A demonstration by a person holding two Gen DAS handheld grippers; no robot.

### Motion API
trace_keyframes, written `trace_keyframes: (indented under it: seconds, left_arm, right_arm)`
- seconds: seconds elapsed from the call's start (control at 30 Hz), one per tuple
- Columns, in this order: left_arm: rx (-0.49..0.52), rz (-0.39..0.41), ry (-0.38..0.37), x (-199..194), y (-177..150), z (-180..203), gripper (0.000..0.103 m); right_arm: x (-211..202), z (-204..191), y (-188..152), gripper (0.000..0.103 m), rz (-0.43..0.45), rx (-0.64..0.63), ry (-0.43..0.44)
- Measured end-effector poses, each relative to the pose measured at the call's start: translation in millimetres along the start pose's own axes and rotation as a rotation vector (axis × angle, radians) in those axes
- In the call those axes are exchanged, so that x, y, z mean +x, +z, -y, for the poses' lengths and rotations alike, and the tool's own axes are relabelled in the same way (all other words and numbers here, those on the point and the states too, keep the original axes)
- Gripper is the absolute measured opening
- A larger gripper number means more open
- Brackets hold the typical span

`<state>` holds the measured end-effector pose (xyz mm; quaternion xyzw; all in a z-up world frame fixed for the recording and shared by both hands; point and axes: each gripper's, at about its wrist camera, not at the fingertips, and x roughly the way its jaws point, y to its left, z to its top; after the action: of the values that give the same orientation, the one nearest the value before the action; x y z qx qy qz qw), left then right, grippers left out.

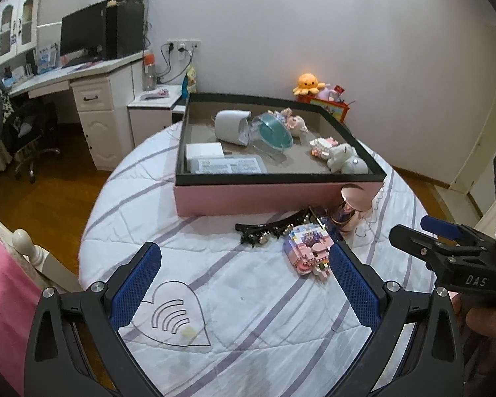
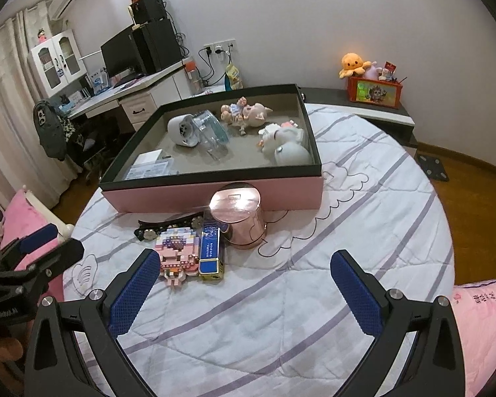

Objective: Organize rigid objects
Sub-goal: 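Grasp the rose-gold cylinder with the right tool while the left tool grasps the pink block figure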

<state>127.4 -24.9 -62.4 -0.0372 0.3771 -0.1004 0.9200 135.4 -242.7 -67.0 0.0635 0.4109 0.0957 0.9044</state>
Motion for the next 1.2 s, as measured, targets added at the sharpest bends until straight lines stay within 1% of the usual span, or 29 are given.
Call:
trace_keyframes:
  seconds: [0.27,0.3,0.37,0.53,0.6,0.63,0.67,0.8,0.87,0.9,1.07,1.2]
  left_arm:
    - [0.017,-0.053,0.007,26,-4,17,0.102]
    - [0.023,-0.059,0.009,29,-4,20,0.102]
    - [0.034,-0.073,0.012,36,-6,24,0.102]
    - [0.048,-0.102,0.019,49,-8,31,0.102]
    - [0.047,-0.111,0.023,54,-8,33,0.102]
    - [0.046,-0.117,0.022,56,-8,33,0.102]
    - [0.045,-0.122,0.021,58,-8,34,0.102]
    - [0.049,-0.144,0.010,69,-9,39,0.102]
    - [0.052,-0.151,0.006,73,-9,42,0.102]
    - [0.052,-0.154,0.003,76,-9,44,0.102]
    - [0.035,-0.176,-0.006,91,-7,50,0.102]
    - [0.016,-0.174,-0.001,98,-7,51,0.101]
  right_arm:
    - [20,12,7,0.103,-0.017,0.014,0.019]
    - [22,14,8,0.103,-0.018,0.017,0.029]
    - [28,16,11,0.098,-0.022,0.017,0.051]
    - [47,13,21,0.097,-0.040,0.000,0.093]
    - [55,11,23,0.088,-0.051,-0.008,0.104]
    - [60,10,24,0.076,-0.057,-0.010,0.108]
    - [63,10,25,0.068,-0.060,-0.010,0.110]
    - [79,11,26,0.063,-0.085,-0.011,0.128]
    - [80,13,24,0.056,-0.085,-0.010,0.140]
    - [80,13,24,0.055,-0.081,-0.012,0.148]
    - [78,19,23,0.054,-0.071,-0.008,0.167]
    - [75,26,23,0.054,-0.064,0.005,0.153]
